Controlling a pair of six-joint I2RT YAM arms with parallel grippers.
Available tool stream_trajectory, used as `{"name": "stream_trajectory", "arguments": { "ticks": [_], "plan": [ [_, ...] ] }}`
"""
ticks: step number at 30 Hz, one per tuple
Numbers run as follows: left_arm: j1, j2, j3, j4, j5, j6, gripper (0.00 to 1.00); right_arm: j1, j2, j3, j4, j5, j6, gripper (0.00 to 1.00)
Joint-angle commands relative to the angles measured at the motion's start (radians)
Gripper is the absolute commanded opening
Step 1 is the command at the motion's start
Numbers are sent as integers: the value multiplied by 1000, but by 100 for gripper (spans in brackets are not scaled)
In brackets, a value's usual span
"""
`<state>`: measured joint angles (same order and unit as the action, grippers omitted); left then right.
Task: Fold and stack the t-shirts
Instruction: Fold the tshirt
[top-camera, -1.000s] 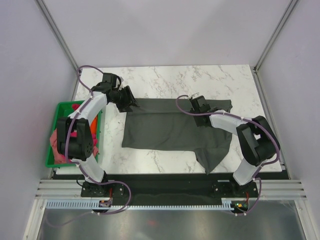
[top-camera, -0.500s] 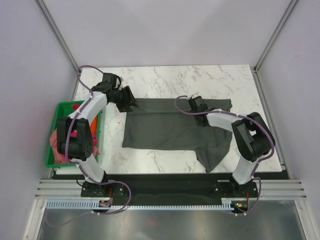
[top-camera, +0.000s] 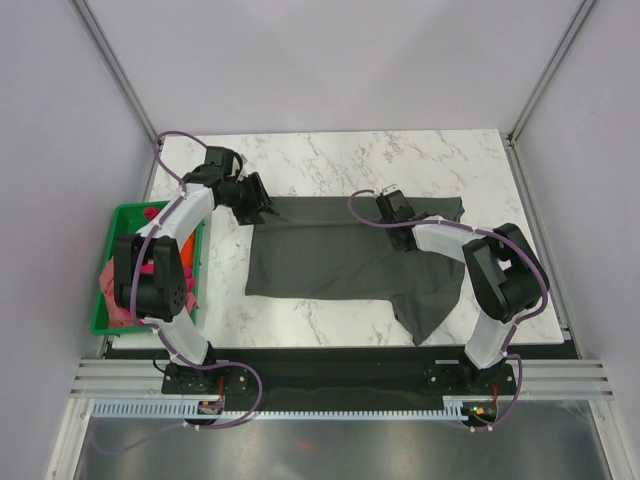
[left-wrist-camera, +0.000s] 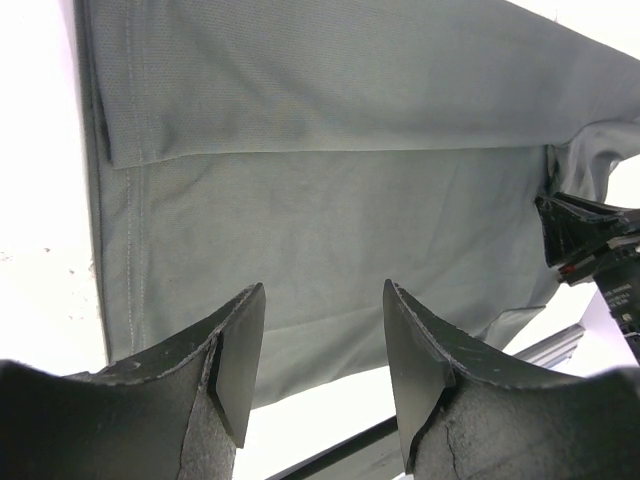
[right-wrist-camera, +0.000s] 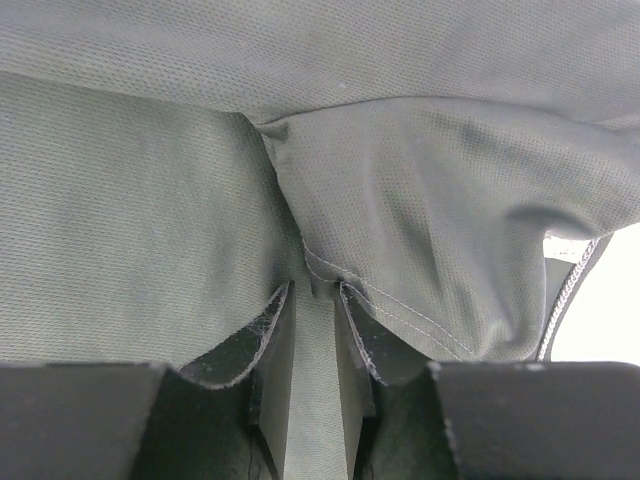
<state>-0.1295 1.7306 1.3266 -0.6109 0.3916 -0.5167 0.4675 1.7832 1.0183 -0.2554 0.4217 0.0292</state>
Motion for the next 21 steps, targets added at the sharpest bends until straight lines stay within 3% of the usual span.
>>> {"name": "stream_trajectory", "arguments": {
  "ticks": [1, 15, 18, 21],
  "plan": [
    [4, -2, -16, 19, -40, 12, 59, 2, -34, 43, -7, -20, 23, 31],
    [-18, -29, -76, 19, -71, 18, 59, 2, 50, 82, 2, 64, 43, 24],
    [-19, -32, -78, 20, -74, 17, 59, 2, 36, 72, 16, 92, 49, 16],
    [-19, -26, -78, 19, -73, 17, 59, 2, 15, 75, 4, 92, 52, 0]
  ]
}}
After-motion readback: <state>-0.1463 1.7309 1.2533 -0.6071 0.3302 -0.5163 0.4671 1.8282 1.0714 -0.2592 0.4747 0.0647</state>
